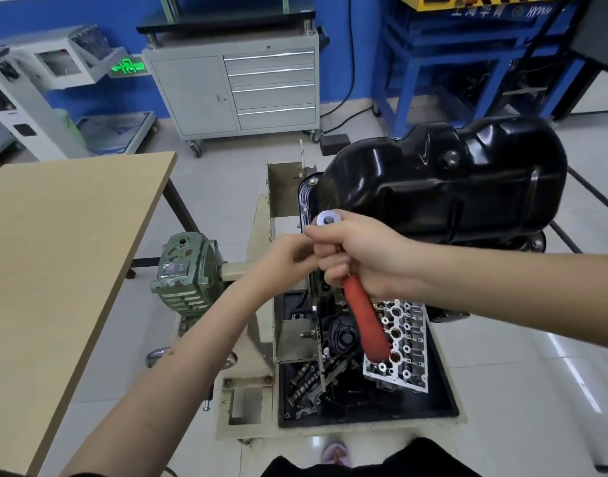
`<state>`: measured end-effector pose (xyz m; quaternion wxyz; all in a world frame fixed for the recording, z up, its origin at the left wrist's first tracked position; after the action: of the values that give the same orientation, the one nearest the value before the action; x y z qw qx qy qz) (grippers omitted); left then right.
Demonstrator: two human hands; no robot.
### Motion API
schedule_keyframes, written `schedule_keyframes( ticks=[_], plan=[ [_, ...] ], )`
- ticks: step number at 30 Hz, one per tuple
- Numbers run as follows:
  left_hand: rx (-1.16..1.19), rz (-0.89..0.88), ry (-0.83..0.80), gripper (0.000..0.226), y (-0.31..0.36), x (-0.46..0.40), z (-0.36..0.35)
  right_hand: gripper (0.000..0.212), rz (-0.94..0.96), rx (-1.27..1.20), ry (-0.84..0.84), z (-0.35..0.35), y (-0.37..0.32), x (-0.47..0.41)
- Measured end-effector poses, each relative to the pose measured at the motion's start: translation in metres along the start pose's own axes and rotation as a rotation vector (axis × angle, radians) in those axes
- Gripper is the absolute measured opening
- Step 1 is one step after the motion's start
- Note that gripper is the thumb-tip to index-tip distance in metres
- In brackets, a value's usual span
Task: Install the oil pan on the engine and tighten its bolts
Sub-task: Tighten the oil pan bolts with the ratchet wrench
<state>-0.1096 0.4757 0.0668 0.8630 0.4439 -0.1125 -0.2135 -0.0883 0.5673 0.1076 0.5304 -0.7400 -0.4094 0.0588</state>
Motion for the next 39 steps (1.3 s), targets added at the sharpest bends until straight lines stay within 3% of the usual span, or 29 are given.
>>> schedule_keyframes(
  ticks=[2, 4, 6, 8, 13, 15, 18, 19, 21, 23, 24, 26, 28, 30, 36, 39],
  plan=[
    [-0.019, 0.009, 0.027, 0.024, 0.000, 0.000, 0.001, 0.027, -0.115, 0.267, -0.061, 0.003, -0.018, -0.006],
    [-0.081, 0.023, -0.002, 0.020, 0.002, -0.002, 0.000, 0.016, -0.231, 0.926, -0.140, 0.009, -0.044, -0.006],
    [-0.135, 0.019, -0.048, 0.024, 0.003, -0.006, -0.002, 0.018, -0.286, 1.596, -0.219, 0.007, -0.063, -0.005],
    [-0.141, -0.004, -0.066, 0.025, 0.004, -0.008, 0.000, 0.025, -0.274, 1.860, -0.219, 0.002, -0.069, -0.007],
    [-0.122, -0.018, -0.093, 0.015, 0.002, -0.008, 0.000, 0.035, -0.201, 1.611, -0.117, 0.006, -0.059, -0.001],
    [-0.092, -0.003, -0.082, 0.023, 0.001, -0.008, 0.000, 0.027, -0.206, 1.205, -0.093, 0.013, -0.047, 0.006],
    [-0.041, -0.002, -0.069, 0.036, -0.004, -0.008, -0.001, 0.010, -0.110, 0.237, -0.041, 0.008, -0.015, 0.012],
    [-0.031, 0.002, -0.078, 0.031, -0.006, -0.008, -0.001, 0.012, -0.044, 0.044, -0.012, 0.004, -0.007, 0.011],
    [-0.023, 0.032, -0.088, 0.011, -0.009, -0.009, -0.002, 0.016, 0.007, -0.102, 0.018, 0.000, 0.002, 0.005],
    [0.004, 0.063, -0.047, 0.017, -0.010, -0.008, -0.002, 0.017, -0.050, 0.038, -0.034, -0.001, -0.004, 0.001],
    [-0.003, 0.065, -0.020, 0.021, -0.010, -0.007, -0.002, 0.017, -0.101, 0.223, -0.076, 0.002, -0.011, -0.001],
    [-0.061, 0.046, -0.028, 0.017, -0.007, -0.005, -0.003, 0.016, -0.174, 0.817, -0.169, 0.009, -0.031, -0.001],
    [-0.159, 0.034, -0.067, 0.020, -0.001, -0.005, -0.005, 0.028, -0.119, 1.504, -0.248, 0.013, -0.052, -0.003],
    [-0.199, 0.033, -0.066, 0.026, -0.002, -0.010, -0.005, 0.036, -0.052, 1.804, -0.274, 0.010, -0.064, -0.004],
    [-0.045, 0.015, -0.088, 0.018, -0.003, -0.014, -0.004, 0.031, -0.074, 1.479, -0.201, 0.023, -0.061, 0.004],
    [0.031, 0.012, -0.030, 0.012, -0.003, -0.013, -0.002, 0.021, -0.060, 0.978, -0.109, 0.032, -0.043, 0.012]
  ],
)
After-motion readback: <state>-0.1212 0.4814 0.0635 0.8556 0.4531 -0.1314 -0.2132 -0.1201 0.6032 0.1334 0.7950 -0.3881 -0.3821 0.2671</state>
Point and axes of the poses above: each hand's wrist, its own x-axis away from the middle knuckle, its own z-axis out of the back of the hand, y = z × x, the point moved 5 cm from there along -x, towards the middle knuckle, and after that the axes turned 13 degrees about -y, right-handed, at the moved point
